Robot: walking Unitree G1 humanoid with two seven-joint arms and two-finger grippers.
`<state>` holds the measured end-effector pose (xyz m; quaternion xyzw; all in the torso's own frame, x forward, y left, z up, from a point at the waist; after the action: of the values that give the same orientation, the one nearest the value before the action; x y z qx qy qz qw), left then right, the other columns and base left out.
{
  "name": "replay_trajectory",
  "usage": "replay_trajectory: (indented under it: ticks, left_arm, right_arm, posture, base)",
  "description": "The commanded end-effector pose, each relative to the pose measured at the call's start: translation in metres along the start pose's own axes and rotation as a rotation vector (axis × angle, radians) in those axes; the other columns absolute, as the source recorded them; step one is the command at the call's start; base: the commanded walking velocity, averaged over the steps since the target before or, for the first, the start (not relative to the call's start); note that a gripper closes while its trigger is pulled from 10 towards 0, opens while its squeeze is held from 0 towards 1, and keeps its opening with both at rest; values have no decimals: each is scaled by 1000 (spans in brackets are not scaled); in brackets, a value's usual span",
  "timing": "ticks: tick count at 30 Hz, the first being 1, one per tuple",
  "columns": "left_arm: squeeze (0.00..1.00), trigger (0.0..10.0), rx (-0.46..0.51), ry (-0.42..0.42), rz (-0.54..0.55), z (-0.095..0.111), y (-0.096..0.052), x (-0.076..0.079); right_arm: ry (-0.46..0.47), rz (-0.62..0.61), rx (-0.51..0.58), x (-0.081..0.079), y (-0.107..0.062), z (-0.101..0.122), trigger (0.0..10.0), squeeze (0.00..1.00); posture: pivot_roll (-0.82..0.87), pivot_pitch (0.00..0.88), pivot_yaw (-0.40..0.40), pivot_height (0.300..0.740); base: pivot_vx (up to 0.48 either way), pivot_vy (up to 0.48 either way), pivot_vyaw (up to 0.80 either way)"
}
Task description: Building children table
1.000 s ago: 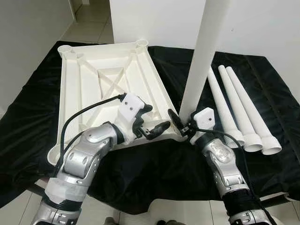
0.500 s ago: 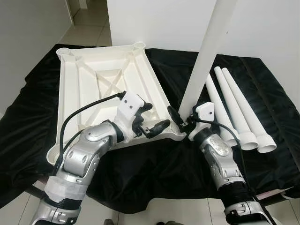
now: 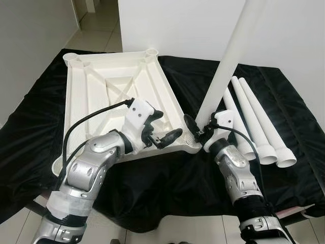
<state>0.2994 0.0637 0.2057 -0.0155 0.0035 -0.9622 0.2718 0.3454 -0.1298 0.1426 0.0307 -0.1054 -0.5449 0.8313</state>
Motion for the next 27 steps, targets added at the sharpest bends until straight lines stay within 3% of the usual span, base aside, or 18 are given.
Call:
replay_trajectory:
  ticks: [1,10,17,21,26,27]
  left_arm:
    - [0,10000,5,8,38,2,-2,-3]
    - [0,10000,4,14,48,4,-3,-7]
    - [0,10000,4,15,58,4,-4,-9]
    - [0,10000,4,18,56,4,-4,-9]
    - [0,10000,5,18,56,5,-4,-9]
    - [0,10000,6,19,57,5,-4,-10]
  right_arm:
    - [8,7,-165,-8,-19,-40,10000,0]
    - [-25,-16,-155,-10,-19,-37,10000,0]
    - [8,-56,-163,-18,-15,-37,10000,0]
    - [13,-145,-167,-15,-10,-33,10000,0]
    - [23,-161,-172,-15,-9,-33,10000,0]
    - [43,-288,-167,-16,-4,-28,10000,0]
  posture:
    - [19,84,-18,740]
    - [18,83,-17,740]
    - [20,83,-18,740]
    - [18,86,-18,740]
    - [18,86,-18,740]
    - [18,93,-21,740]
  base:
    - [0,0,0]
    - [0,0,0]
    - [0,0,0]
    - [0,0,0]
    - [0,0,0]
    - [0,0,0]
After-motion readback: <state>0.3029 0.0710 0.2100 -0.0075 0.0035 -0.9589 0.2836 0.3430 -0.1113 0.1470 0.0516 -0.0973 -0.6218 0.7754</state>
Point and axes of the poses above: a point about 5 cm out from each wrist's last joint towards the gripper, its own y axis pointing out of the wrist towards the gripper, its own z axis along the axis of the wrist's last joint, x = y × z, the point moved 2 cm from there along y, pointing out of the wrist towards the gripper, and after that the axes turned 9 degrees about -y, right-handed, at the moved point
